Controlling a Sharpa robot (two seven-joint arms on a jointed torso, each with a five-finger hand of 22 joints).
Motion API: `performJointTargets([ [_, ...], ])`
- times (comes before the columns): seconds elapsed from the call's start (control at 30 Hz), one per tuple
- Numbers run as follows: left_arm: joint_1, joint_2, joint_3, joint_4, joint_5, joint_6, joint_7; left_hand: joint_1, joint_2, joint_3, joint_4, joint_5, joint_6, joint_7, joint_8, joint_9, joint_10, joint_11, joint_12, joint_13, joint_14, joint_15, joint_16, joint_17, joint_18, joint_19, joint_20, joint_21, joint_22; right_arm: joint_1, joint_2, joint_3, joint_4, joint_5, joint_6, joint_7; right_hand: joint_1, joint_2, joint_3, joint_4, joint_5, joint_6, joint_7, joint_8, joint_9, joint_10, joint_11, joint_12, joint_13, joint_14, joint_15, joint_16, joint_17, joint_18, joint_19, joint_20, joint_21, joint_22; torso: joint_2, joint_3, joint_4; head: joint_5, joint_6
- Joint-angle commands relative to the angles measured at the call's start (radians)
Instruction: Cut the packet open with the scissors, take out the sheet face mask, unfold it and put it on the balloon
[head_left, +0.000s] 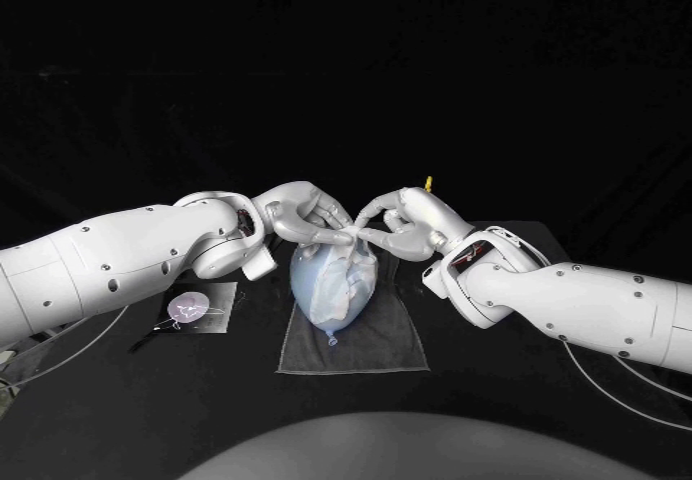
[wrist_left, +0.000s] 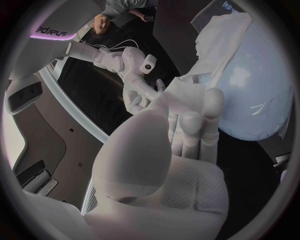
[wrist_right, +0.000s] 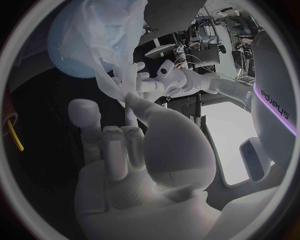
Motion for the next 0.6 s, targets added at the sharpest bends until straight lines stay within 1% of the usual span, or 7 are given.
performJointTargets([
  [0.03, 0.0, 0.004, 0.001, -0.002, -0.016, 0.027, -0.014, 0.032, 0.011, 0.024, 0.0, 0.002, 0.028, -0.004, 0.003, 0.001, 0.035, -0.005, -0.008, 0.001, 0.023, -0.003, 0.016, 0.033, -0.008, 0.029, -0.002, 0.032, 0.047, 0.001, -0.003, 0.001, 0.004, -0.003, -0.026, 0.012, -0.009, 0.005, 0.006, 0.0, 0.005, 0.005, 0.0, 0.005, 0.032, 0.104, -0.009, 0.005, 0.263, 0.105, -0.006, 0.003, 0.263, 0.02, 0.004, -0.006, 0.005, 0.002, 0.0, 0.0001, -0.0005, -0.001, 0.0],
  [0.1, 0.0, 0.003, 0.002, -0.003, -0.024, 0.024, -0.016, 0.051, 0.02, 0.046, 0.003, 0.003, 0.05, -0.008, 0.008, 0.004, 0.068, -0.013, -0.01, 0.002, 0.039, -0.01, 0.028, 0.061, -0.013, 0.046, -0.006, 0.057, 0.081, 0.001, -0.005, 0.001, 0.004, -0.002, -0.032, 0.013, -0.009, 0.005, 0.006, 0.0, 0.005, 0.005, 0.0, 0.005, 0.032, 0.104, -0.009, 0.005, 0.263, 0.105, -0.006, 0.003, 0.263, 0.02, 0.004, -0.006, 0.005, 0.002, 0.0, 0.0003, -0.0004, -0.003, 0.0],
  [0.13, 0.0, 0.001, 0.002, -0.003, -0.027, 0.022, -0.017, 0.061, 0.023, 0.059, 0.005, 0.002, 0.062, -0.01, 0.01, 0.006, 0.093, -0.019, -0.009, 0.003, 0.046, -0.015, 0.033, 0.072, -0.013, 0.047, -0.011, 0.061, 0.085, 0.001, -0.005, 0.001, 0.004, -0.002, -0.035, 0.013, -0.01, 0.005, 0.008, -0.001, 0.005, 0.005, 0.0, 0.005, 0.033, 0.104, -0.009, 0.005, 0.263, 0.105, -0.006, 0.003, 0.263, 0.02, 0.005, -0.006, 0.007, 0.004, 0.0, 0.0004, -0.0003, -0.004, 0.0],
  [0.2, 0.0, -0.002, 0.002, -0.004, -0.03, 0.02, -0.017, 0.068, 0.024, 0.074, 0.009, 0.002, 0.072, -0.012, 0.01, 0.007, 0.114, -0.024, -0.01, 0.004, 0.05, -0.019, 0.035, 0.078, -0.014, 0.049, -0.016, 0.067, 0.092, 0.001, -0.007, 0.001, 0.004, -0.002, -0.038, 0.013, -0.01, 0.005, 0.008, -0.001, 0.005, 0.005, 0.0, 0.005, 0.033, 0.104, -0.009, 0.005, 0.263, 0.105, -0.006, 0.003, 0.263, 0.02, 0.005, -0.006, 0.007, 0.004, 0.0, 0.0006, 0.0004, -0.005, 0.0],
  [0.4, 0.0, -0.017, 0.003, -0.004, -0.037, 0.017, -0.017, 0.067, 0.02, 0.101, 0.018, 0.002, 0.103, -0.018, 0.015, 0.011, 0.143, -0.031, -0.016, 0.006, 0.054, -0.025, 0.036, 0.081, -0.015, 0.048, -0.023, 0.076, 0.1, 0.001, -0.012, 0.002, -0.001, -0.001, -0.052, 0.012, -0.011, 0.004, 0.01, -0.002, 0.005, 0.004, 0.0, 0.006, 0.034, 0.104, -0.009, 0.005, 0.263, 0.105, -0.006, 0.003, 0.263, 0.02, 0.005, -0.006, 0.008, 0.005, 0.0, 0.0002, 0.0004, -0.007, 0.0],
  [0.6, 0.0, -0.032, 0.003, -0.002, -0.04, 0.02, -0.011, 0.06, 0.018, 0.112, 0.02, 0.002, 0.118, -0.023, 0.018, 0.015, 0.155, -0.035, -0.017, 0.008, 0.058, -0.028, 0.039, 0.088, -0.017, 0.051, -0.025, 0.084, 0.11, 0.001, -0.016, 0.003, -0.011, 0.0, -0.057, 0.01, -0.012, 0.004, 0.013, -0.003, 0.005, 0.004, -0.001, 0.008, 0.036, 0.104, -0.01, 0.005, 0.263, 0.105, -0.006, 0.003, 0.263, 0.02, 0.006, -0.007, 0.01, 0.007, 0.0, -0.0006, 0.0006, -0.008, 0.0],
])
